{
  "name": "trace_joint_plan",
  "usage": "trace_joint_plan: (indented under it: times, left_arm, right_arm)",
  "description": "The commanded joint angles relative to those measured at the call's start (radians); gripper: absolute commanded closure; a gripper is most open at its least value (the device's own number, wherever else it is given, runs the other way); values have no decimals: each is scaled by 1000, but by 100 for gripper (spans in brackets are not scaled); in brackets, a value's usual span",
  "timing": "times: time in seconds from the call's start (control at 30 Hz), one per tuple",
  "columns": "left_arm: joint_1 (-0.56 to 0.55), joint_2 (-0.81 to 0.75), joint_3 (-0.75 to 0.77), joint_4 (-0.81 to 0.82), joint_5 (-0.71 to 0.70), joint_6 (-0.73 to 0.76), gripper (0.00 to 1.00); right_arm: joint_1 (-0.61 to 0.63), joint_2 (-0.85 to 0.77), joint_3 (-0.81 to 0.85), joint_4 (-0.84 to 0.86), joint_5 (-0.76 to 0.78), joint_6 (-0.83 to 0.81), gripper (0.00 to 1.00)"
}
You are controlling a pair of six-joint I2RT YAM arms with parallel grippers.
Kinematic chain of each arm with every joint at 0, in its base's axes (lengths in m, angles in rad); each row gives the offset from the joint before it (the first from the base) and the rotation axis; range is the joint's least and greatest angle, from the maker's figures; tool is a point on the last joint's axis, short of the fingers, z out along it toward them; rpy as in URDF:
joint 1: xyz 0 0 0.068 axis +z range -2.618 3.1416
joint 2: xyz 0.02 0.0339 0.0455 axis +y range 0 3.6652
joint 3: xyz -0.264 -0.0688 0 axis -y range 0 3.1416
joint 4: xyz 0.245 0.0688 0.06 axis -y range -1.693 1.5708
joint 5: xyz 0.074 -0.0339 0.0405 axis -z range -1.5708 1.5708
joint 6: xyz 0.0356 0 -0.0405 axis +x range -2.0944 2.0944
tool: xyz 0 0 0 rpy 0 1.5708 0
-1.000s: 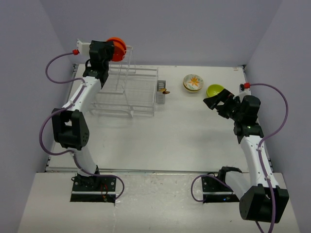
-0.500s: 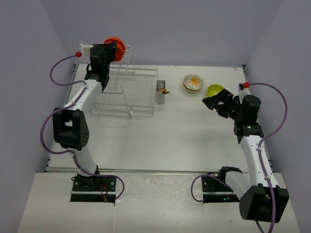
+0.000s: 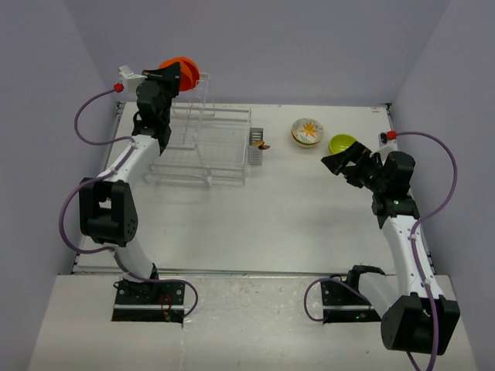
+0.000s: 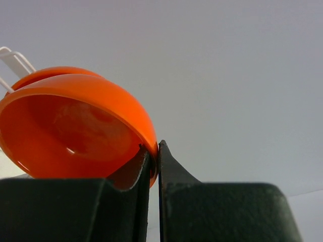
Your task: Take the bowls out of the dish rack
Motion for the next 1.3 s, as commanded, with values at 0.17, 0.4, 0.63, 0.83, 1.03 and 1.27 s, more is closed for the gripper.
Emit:
trace_joint_plan:
  times: [0.17,0.4,0.63,0.83,1.03,1.27]
  left_arm:
    - [12,-117,-45,198,16,38,100]
    - [12,-187,-110,206,28,44,100]
    - [-9,-284,-36,90,268,277,100]
    - [-202,-365,56,-220,583,711,100]
    - [-529,-503,-135,-502,503,1053,100]
    - [-863,-485,-304,-754,389,1348,100]
  right_arm:
    - [-1,-33,-14,46,-16,-7,4]
    - [-3,-28,-12,47,-19,-6,4]
    - [-3,-47,-7,46,-27,2,4]
    - [-3,-110,29,14,-89,22,5]
    - [-1,-199,157,-190,-56,-21,7]
    - [176,-110,321,-481,109,-154,9]
